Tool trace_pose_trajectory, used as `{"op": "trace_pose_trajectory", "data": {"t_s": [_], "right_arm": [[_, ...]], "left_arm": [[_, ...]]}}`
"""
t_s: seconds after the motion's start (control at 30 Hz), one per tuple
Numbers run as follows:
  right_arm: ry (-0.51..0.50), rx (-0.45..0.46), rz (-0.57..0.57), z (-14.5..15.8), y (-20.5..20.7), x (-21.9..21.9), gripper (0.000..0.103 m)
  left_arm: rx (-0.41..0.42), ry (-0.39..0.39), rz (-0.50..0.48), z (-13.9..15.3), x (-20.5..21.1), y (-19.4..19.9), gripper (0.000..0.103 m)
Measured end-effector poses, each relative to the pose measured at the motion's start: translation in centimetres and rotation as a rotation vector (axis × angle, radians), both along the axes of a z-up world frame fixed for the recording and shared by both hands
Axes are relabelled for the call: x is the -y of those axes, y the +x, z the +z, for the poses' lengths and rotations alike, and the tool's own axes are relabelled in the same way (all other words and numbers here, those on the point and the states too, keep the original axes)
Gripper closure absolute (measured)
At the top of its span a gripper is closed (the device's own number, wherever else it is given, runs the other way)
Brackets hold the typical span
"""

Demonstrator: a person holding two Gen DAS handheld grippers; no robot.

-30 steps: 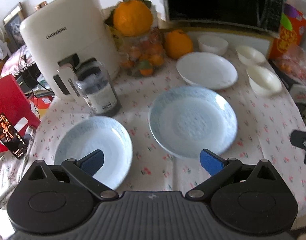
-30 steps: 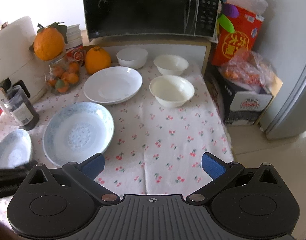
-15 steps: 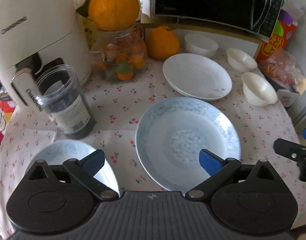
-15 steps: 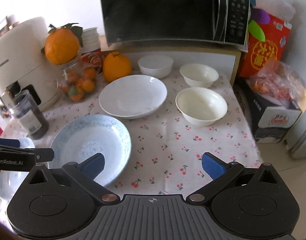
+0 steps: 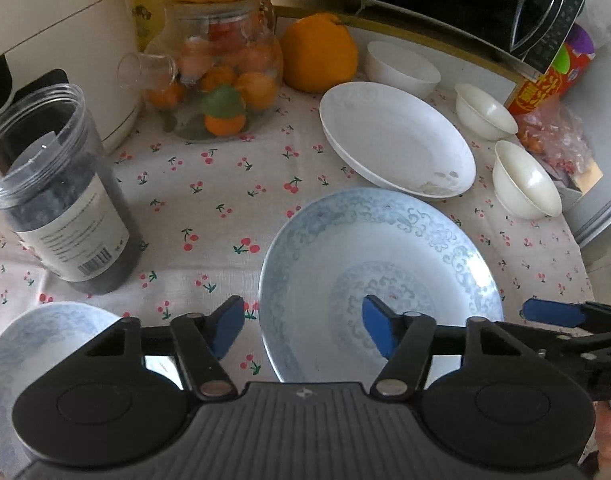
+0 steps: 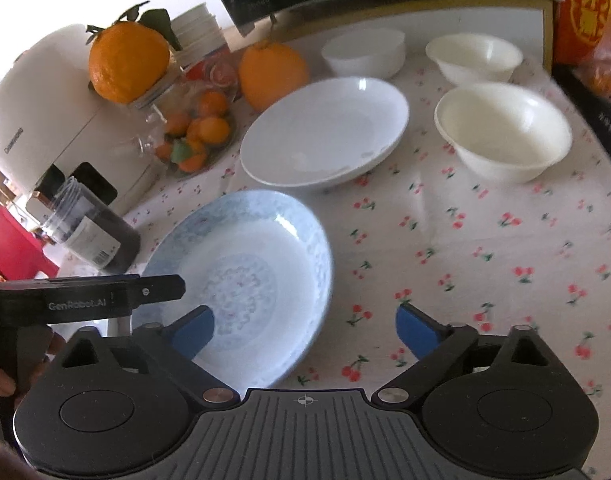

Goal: Organize plates and bowls
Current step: 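Close the left tool on the blue-patterned plate rim while the right tool grips its other side, then lift the blue-patterned plate with both tools toward the other blue-patterned plate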

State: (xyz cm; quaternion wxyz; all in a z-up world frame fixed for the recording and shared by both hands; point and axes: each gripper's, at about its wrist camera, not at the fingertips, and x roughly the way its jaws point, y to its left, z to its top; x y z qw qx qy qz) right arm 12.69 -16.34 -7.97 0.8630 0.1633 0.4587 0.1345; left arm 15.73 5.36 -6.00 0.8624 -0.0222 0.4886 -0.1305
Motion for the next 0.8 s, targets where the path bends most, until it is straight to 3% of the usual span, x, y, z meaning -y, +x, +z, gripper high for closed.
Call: {"op": "trace_pose_trajectory", "data": {"t_s": [0.23,0.5,0.63,0.8], "right_arm": [[0.021,-0.029,-0.026,-1.6,0.8,-0.3,0.037],[-0.005,0.003,-0.033,-1.8,0.9,-0.6,0.066],[-0.007,0.006,-0.042,-1.9,1.0,-0.5,0.080],[-0.011,0.011,-0.045,-2.0,1.0,-0.5,0.086]], "left_arm": [[-0.017,-0.008,0.018,-0.8,-0.6,0.6,0.057],[-0.010,0.006,0.027,-1.1,-0.8,0.9,0.067],[-0.007,-0.001,0.027,-1.1,-0.8,0.8,0.077],[-0.005,0.000,0.025,-1.1,-0.8,0.9,0.080]]}}
